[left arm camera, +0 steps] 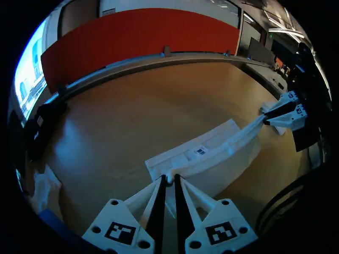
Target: Fold towel
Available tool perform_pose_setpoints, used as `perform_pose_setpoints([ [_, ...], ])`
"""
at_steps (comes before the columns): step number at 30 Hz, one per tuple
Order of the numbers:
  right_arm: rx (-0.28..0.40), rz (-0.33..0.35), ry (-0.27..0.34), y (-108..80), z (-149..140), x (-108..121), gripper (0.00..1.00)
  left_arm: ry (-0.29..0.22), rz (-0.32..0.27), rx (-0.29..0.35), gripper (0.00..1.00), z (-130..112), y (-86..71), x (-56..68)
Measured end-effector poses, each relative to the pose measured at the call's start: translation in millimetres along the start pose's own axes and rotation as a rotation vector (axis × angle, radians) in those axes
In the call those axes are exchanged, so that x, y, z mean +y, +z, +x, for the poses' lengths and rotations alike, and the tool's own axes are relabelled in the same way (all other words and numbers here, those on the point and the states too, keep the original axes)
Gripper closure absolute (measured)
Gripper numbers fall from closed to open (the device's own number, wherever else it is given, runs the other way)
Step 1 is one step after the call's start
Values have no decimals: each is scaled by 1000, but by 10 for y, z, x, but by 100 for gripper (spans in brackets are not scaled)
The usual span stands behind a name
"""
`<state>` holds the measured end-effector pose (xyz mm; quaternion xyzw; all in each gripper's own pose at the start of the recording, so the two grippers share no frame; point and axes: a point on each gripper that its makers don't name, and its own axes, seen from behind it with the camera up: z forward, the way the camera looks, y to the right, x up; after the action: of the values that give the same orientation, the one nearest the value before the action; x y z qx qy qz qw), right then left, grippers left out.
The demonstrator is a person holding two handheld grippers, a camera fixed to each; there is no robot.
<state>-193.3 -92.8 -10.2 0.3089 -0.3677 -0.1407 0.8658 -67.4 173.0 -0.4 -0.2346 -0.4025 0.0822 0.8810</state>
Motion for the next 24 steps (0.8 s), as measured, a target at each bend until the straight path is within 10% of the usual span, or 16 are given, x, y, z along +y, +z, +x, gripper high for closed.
perform_pose_setpoints([
  [24,-45,-16,69,529,-207,82,79,-53,71,-10,76,-161,482,-205],
])
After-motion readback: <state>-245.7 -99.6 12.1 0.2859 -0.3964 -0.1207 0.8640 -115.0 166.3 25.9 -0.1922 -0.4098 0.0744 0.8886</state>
